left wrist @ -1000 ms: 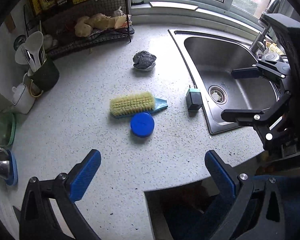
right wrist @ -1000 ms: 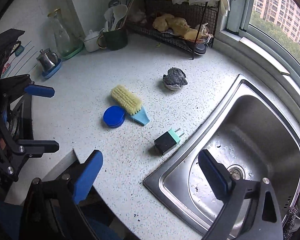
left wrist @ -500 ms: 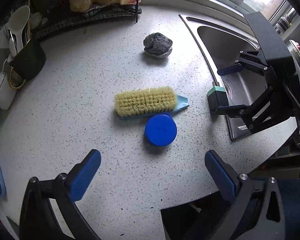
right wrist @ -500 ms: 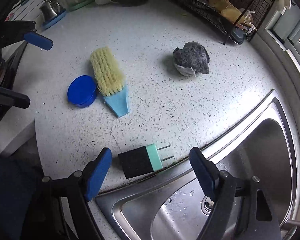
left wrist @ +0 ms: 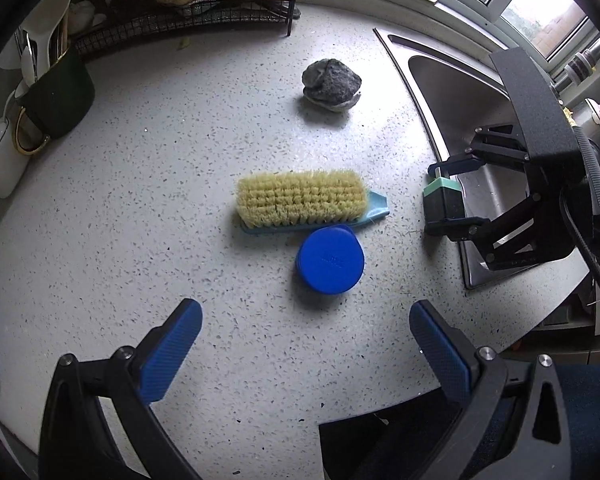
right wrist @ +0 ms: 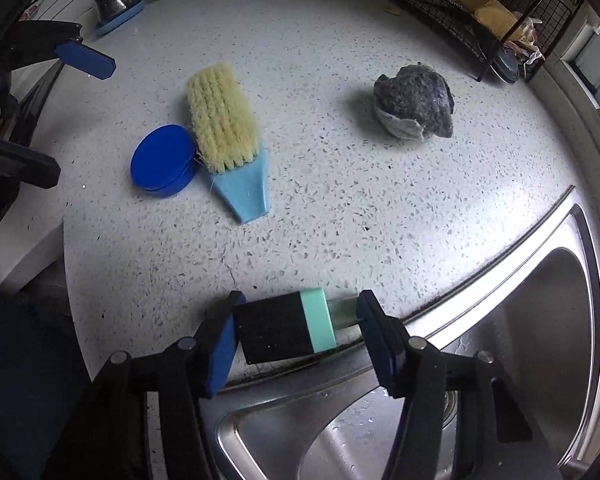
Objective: Collect trash
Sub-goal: 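Grasp the black-and-green plug charger by the sink with the right tool, then grasp the blue round lid with the left tool while the right tool holds the charger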
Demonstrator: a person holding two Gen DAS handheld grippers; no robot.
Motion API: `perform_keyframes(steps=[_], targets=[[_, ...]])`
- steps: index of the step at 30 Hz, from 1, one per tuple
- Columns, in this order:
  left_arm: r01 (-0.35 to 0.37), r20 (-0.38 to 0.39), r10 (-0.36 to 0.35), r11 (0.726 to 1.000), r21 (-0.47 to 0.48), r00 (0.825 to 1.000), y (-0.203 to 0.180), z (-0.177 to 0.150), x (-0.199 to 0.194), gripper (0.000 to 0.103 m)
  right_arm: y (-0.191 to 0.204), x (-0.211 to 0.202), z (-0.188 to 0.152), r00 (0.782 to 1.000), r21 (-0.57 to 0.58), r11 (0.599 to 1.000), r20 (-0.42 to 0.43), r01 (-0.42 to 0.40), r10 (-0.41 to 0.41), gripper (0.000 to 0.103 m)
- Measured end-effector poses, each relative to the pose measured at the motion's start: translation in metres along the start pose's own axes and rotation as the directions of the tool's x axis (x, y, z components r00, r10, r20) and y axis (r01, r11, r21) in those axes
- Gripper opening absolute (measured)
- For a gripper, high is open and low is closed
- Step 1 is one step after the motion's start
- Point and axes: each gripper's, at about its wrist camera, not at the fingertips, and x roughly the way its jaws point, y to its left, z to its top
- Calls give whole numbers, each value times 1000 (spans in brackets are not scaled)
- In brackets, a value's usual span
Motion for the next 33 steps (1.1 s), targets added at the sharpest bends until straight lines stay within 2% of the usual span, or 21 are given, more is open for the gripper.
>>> perform_keyframes(steps=[5,11,15,20,22,24,28,30,33], targets=[[11,8,-11,999,31,1000,-9,2,1,103,-2,3,7,1000,40,999,3,19,-19,54],[2,-24,-1,998,57,1000,-14,7,23,103,-1,-13,3,998,194,980,42,37,-46,54],[-34,-31,36,998,43,999,-12,14,41,102,-1,-25,-8,997,333,942,43,48,-67,54],[-9,-50,11,1000,26,999,-10,22,61,91,4,-41,-27,995,447,895,77,15,-55,54],[-45,-40,48,997,67,998,-15,25,65,90,5,-44,-30,996,474,880,72,8,-48,54],[-49,-37,52,995,82,998,-17,29,68,88,5,-43,-36,997,492,871,64,9,-47,54],[-58,-38,63,993,106,997,-22,35,68,72,-2,-42,-42,998,530,848,54,8,-44,54],[-43,-38,48,992,114,998,-28,37,68,68,-6,-42,-42,997,542,840,52,12,-48,54],[-70,-23,74,987,143,997,-36,36,69,62,-7,-46,-50,996,553,833,53,26,-66,54]])
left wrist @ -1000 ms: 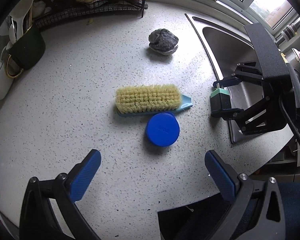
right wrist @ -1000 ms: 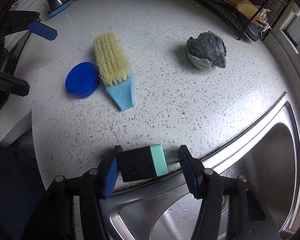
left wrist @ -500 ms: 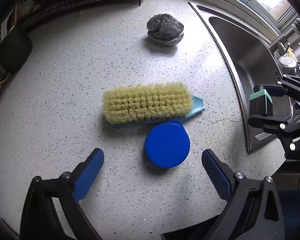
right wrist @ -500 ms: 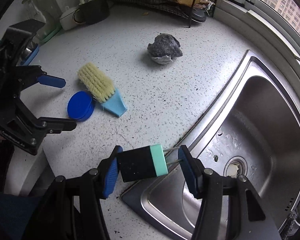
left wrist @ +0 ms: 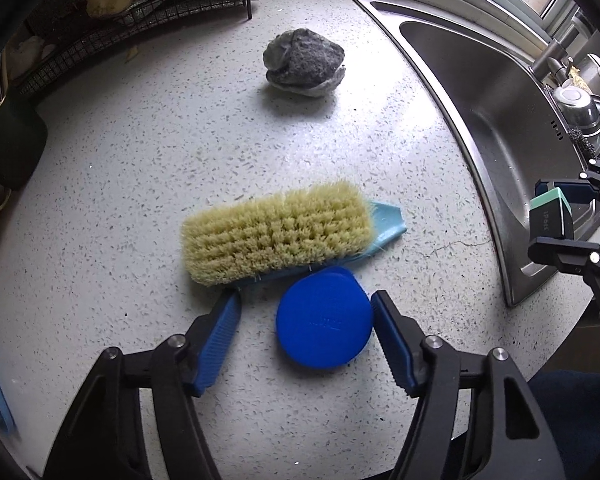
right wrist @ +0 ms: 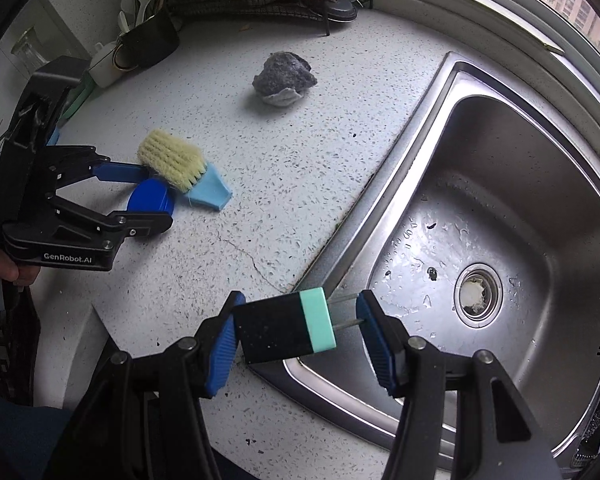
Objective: Collect trash
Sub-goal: 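Grasp the blue round lid with the left tool while the right tool holds the charger, then carry lid and charger down toward the red bin with both tools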
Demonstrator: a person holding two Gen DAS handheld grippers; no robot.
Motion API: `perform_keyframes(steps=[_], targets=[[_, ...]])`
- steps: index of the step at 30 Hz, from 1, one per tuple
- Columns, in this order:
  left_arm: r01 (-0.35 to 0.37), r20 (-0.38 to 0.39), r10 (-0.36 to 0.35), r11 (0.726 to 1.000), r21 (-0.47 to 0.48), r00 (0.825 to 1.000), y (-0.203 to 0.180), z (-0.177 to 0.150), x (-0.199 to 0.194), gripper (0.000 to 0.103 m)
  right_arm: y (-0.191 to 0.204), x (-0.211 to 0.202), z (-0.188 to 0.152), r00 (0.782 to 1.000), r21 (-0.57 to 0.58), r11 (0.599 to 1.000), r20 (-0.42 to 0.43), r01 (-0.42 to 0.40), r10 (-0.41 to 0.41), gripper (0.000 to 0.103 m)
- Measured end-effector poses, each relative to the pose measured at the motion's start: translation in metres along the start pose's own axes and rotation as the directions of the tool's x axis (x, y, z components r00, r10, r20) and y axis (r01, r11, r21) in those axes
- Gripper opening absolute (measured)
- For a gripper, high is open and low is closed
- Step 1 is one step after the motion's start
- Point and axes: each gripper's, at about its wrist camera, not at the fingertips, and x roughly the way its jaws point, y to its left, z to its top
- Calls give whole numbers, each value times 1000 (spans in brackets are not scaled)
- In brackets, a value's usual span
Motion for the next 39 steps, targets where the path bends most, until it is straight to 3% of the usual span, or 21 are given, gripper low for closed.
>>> perform_keyframes(steps=[2,4,8,15,23,30,39], targets=[[-15,9,14,1000,16,1000,-6,-1,2,58,-2,0,0,1000,15,1000,2,4,-4,54],[-20,21,20,1000,20,1000,-9,-1,1,42,-5,-1,-2,1000,34,999,4,8,-8,54],[-17,26,17,1000,25,1000,-9,-4,-1,43,-5,-1,-8,1000,60,998,2,4,-4,54],[14,13,-13,998,-59,1000,7,-19,-13,43,1,-6,-15,1000,61,998,4,17,-17,54],[8,42,-6,999,-54,999,-13,-44,-54,43,6,-13,-25,1000,41,999,15,16,-17,54],[-20,93,27,997,-73,995,-62,-74,-93,43,11,-32,-48,998,-21,1000,61,-11,12,54],[-58,130,78,986,-154,988,-148,-121,-122,43,10,-66,-109,993,-131,990,104,-47,61,54]])
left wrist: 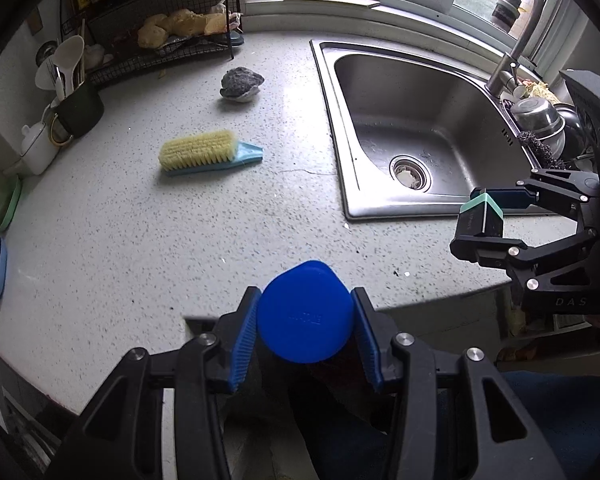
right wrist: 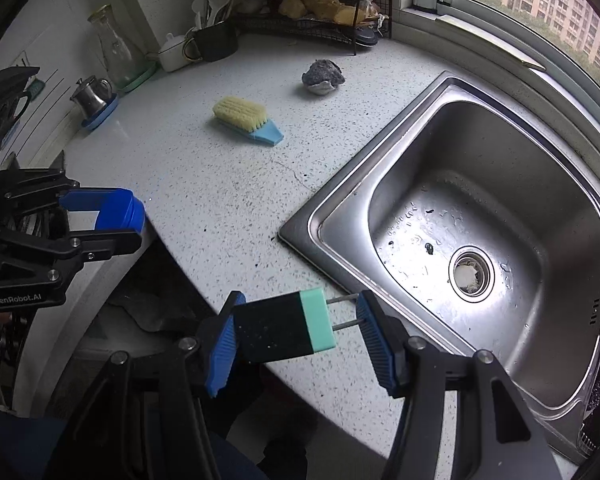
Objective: Collect trash
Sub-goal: 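Carry lid and charger down toward the red bin with both tools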
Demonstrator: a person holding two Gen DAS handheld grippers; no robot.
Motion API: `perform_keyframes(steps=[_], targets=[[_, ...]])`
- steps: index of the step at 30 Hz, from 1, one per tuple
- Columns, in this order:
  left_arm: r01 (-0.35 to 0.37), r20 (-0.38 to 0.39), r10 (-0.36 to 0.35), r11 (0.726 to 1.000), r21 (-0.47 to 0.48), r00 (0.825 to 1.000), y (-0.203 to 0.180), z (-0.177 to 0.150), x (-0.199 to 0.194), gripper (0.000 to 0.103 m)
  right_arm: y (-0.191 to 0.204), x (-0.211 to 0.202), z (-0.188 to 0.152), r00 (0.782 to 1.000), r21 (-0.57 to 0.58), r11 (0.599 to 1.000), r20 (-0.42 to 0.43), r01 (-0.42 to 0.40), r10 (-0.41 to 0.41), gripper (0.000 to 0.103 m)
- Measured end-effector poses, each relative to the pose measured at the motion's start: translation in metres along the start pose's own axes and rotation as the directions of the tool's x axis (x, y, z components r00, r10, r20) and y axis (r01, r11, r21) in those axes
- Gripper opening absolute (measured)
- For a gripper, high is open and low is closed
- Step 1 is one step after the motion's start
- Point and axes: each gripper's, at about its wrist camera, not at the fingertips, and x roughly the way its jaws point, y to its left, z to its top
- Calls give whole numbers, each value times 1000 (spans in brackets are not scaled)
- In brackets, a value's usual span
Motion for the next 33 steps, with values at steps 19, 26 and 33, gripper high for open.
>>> perform_keyframes(steps=[19,26,33], targets=[[-17,-41,12,993,-119,999,-78,-105,-10,43,25,-17,-106,995,-139,987,-70,-79,70,54],[11,-113,-28,988,-152,993,-75,-139,35,43,36,19,-140,984,-127,988,-162,-90,69,54],[22,-118,-38,990,-140,992,-66,-170,114,43,42,85,-169,981,-144,986,-186,-87,59,54]])
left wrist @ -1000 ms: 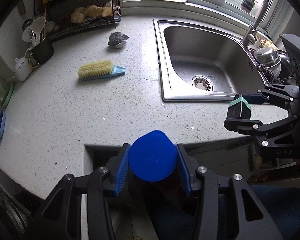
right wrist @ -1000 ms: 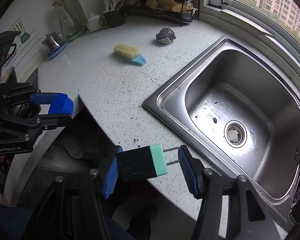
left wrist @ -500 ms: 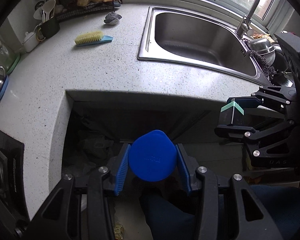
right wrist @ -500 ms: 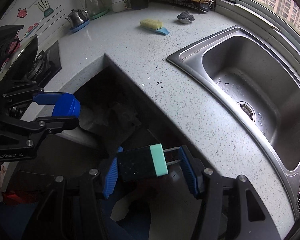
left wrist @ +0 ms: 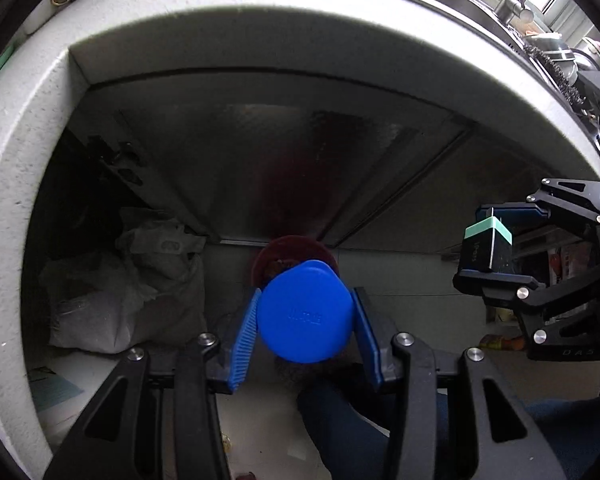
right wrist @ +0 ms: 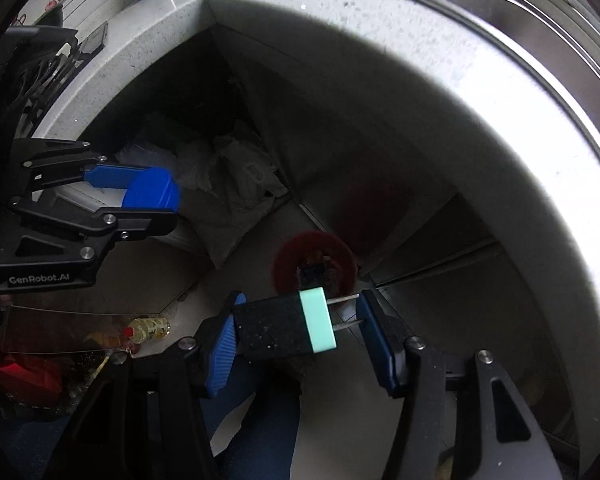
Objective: Collect trash
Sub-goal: 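Carry lid and charger down toward the red bin with both tools, then open both tools to drop lid and charger into the red bin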
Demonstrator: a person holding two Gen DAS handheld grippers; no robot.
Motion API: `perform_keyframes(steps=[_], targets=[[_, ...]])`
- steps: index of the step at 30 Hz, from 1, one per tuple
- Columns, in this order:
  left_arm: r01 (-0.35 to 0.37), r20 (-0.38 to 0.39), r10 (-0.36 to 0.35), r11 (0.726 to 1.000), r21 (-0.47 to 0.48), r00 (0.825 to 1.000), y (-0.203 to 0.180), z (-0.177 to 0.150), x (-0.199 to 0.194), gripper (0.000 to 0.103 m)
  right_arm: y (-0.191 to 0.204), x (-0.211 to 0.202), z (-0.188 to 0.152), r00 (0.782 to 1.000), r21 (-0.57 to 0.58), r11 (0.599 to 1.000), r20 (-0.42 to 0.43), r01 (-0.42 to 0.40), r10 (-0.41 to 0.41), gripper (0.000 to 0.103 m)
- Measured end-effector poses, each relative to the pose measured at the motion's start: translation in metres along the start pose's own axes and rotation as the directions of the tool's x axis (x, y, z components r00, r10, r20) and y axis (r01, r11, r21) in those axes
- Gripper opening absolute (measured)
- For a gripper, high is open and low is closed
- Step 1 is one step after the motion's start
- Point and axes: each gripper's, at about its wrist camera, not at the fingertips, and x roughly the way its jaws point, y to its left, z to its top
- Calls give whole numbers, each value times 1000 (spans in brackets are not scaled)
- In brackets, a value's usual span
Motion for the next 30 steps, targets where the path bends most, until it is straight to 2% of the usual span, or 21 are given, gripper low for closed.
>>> perform_keyframes(steps=[3,10,12,16,24,30], targets=[[50,2,-50,999,-7,999,9,-7,50,43,-2,42,-5,1000,-9,1000,15,20,-20,54],[62,-13,-61,998,18,998,20,-23,150,43,-10,150,-15,999,1,1000,21,26,-26,54],[38,-18,-38,999,26,999,27,-28,172,43,-13,177,-17,1000,9,1000,9,29,-29,54],[70,-59,-70,998,1,996,38,-36,220,43,-17,220,-21,999,37,999,-10,33,-32,54],[76,-84,-75,997,3,994,38,-49,283,43,-34,260,-24,999,50,998,-24,37,-35,54],[104,-100,-104,995,-2,989,38,-48,301,43,-38,265,-33,999,60,998,-26,36,-35,54]])
